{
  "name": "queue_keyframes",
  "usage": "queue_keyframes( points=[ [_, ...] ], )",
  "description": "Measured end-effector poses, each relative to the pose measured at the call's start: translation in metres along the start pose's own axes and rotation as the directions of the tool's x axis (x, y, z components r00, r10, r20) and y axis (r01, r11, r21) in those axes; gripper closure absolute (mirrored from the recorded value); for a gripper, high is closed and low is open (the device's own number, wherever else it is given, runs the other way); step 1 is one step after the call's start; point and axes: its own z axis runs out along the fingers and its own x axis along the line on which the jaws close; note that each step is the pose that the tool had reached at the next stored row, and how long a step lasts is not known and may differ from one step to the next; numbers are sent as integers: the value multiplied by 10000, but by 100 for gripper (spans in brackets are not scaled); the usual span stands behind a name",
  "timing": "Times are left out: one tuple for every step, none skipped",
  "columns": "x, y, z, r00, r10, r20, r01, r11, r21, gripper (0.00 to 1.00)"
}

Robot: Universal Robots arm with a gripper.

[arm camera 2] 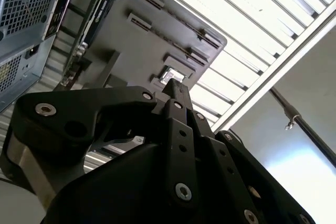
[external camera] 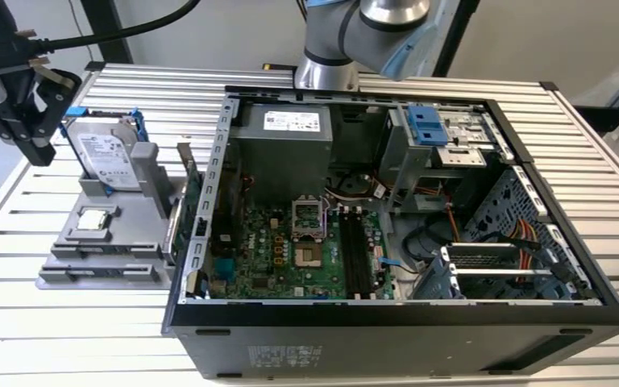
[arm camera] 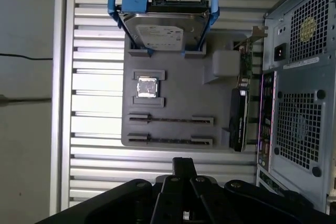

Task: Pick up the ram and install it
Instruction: 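Reach for the ram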

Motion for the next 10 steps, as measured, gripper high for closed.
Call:
queue_keyframes(
  points=[
    [0,0,0,10000,-2,0,2,10000,0,100],
    [0,0,0,10000,-5,1,5,10000,0,100],
    [0,0,0,10000,-8,3,8,10000,0,100],
    [0,0,0,10000,-13,7,13,10000,0,100],
    [0,0,0,10000,-17,12,17,10000,1,100],
    [0,0,0,10000,-20,15,20,10000,1,100],
    [0,0,0,10000,-23,16,23,10000,1,100],
    [0,0,0,10000,-24,16,24,10000,1,100],
    [1,0,0,10000,-25,18,25,10000,1,100],
    [1,0,0,10000,-25,18,25,10000,1,100]
  ],
)
